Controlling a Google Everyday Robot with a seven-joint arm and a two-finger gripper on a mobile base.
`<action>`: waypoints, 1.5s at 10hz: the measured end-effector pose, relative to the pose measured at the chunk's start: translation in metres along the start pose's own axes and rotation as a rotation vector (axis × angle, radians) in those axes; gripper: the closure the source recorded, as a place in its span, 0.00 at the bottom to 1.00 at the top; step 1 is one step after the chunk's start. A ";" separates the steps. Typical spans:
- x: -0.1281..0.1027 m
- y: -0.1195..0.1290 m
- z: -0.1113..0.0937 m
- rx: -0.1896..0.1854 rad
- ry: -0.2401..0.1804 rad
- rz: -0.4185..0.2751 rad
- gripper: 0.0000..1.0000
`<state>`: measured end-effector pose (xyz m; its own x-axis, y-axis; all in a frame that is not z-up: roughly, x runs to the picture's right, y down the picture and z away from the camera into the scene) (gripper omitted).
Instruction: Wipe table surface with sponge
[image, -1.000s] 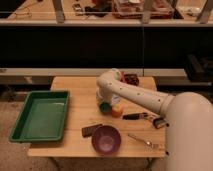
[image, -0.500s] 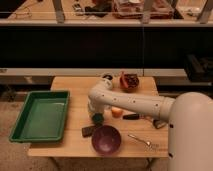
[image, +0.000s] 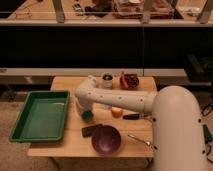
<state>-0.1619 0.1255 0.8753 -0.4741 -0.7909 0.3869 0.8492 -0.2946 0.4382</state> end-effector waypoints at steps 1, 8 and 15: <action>0.011 -0.012 0.008 0.006 -0.008 -0.025 0.90; 0.090 0.027 0.021 0.004 0.013 0.006 0.90; 0.051 0.123 -0.010 -0.029 0.059 0.219 0.90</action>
<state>-0.0792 0.0435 0.9410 -0.2640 -0.8673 0.4220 0.9371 -0.1271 0.3251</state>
